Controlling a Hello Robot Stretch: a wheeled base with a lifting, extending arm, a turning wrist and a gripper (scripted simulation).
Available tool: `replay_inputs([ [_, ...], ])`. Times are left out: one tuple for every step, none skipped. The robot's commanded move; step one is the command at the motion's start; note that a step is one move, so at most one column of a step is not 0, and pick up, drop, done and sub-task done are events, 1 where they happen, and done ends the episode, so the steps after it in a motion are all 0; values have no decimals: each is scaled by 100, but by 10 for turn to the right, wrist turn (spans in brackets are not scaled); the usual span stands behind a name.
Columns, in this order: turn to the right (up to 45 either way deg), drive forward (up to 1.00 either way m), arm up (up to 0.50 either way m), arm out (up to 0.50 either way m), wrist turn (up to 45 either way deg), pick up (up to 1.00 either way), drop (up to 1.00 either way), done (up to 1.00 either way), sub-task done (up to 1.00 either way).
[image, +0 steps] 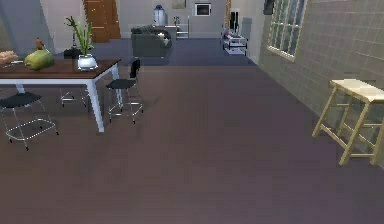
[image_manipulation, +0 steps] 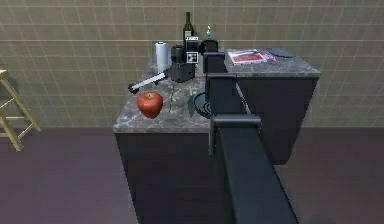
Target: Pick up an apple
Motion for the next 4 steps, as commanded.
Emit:
replay_inputs([
  [0, 0, -10, 0, 0, 0, 0, 0, 0],
  [0, 0, 0, 0, 0, 100, 0, 0, 0],
  [0, 0, 10, 0, 0, 0, 0, 0, 0],
  [0, 0, 0, 0, 0, 0, 0, 100, 0],
])
